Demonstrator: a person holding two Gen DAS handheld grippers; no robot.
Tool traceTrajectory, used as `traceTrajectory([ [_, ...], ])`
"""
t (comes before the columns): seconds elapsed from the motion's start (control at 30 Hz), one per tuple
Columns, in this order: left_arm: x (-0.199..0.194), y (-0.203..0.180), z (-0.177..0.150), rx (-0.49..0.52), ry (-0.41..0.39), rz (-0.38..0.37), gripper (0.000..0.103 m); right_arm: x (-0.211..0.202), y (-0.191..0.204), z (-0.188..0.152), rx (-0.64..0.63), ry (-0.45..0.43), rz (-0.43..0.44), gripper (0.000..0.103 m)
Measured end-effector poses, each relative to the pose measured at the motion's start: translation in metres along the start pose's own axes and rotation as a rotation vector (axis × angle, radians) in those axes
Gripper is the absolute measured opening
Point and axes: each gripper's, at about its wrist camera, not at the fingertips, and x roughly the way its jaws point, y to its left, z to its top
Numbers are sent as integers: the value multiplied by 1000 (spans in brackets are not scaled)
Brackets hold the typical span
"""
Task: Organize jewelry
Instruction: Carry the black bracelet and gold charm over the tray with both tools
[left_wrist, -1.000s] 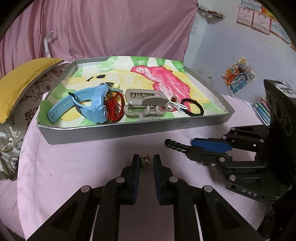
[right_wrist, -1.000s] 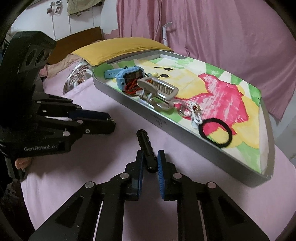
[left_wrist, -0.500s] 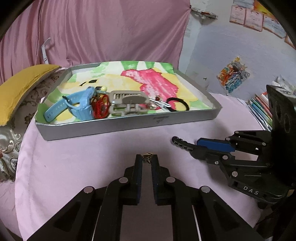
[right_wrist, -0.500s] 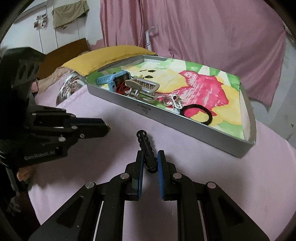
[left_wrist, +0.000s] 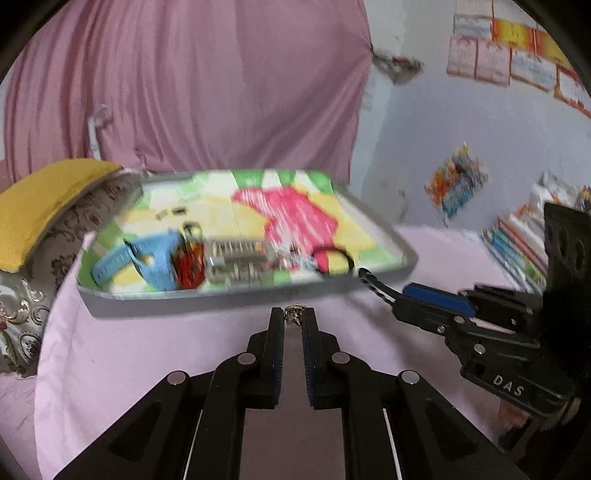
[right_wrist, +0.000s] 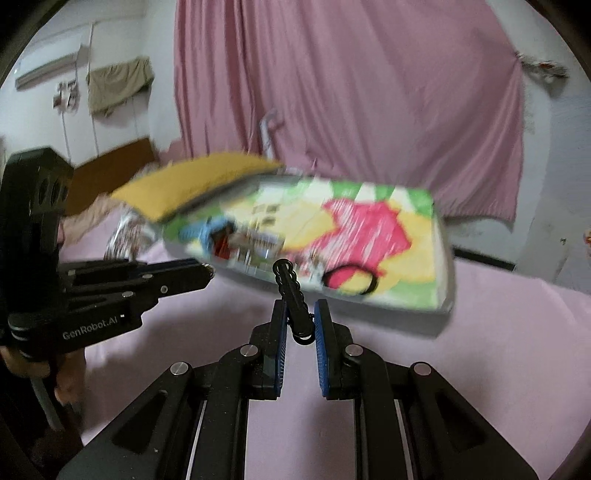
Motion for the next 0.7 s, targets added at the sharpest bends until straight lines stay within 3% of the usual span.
traceTrajectory([
  [0.27, -21, -6, 25, 7, -262, 92, 9, -2, 3, 23, -24, -219, -122, 13],
  [0.7, -5, 1, 57, 44, -381, 151, 9, 17, -1, 53, -34, -322, -191, 13],
])
